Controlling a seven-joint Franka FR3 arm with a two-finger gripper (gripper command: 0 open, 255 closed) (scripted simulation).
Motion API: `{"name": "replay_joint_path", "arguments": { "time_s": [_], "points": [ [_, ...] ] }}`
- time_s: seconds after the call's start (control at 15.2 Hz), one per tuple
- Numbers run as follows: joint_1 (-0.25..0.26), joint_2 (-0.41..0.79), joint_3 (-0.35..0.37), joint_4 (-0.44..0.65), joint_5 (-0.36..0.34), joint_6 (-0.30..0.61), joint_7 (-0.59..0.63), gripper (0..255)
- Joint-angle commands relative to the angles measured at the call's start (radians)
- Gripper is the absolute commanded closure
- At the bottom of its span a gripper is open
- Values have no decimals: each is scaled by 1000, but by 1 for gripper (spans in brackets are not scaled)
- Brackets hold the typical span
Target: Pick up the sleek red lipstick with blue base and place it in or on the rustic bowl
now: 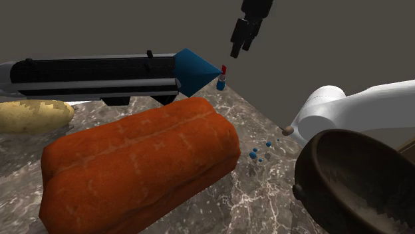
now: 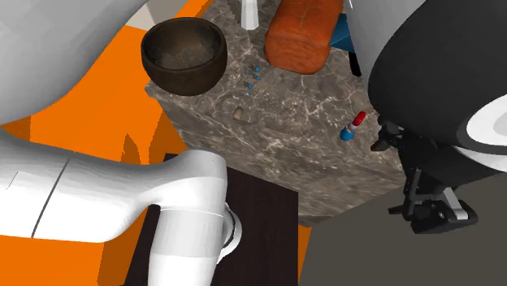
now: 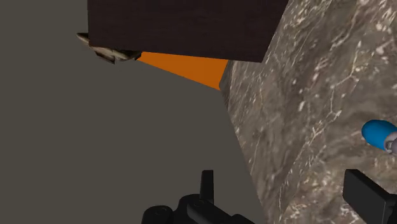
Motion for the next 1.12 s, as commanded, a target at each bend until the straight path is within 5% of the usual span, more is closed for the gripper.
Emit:
{"name": "replay_joint_path", "arguments": {
  "time_s": [0.0,0.46,1.06],
  "points": [
    [16,-1,45,17,34,-6,51,0],
    [57,7,183,97,131,-29,209,0],
    [65,-8,205,-12,150,66,204,0]
  ]
}}
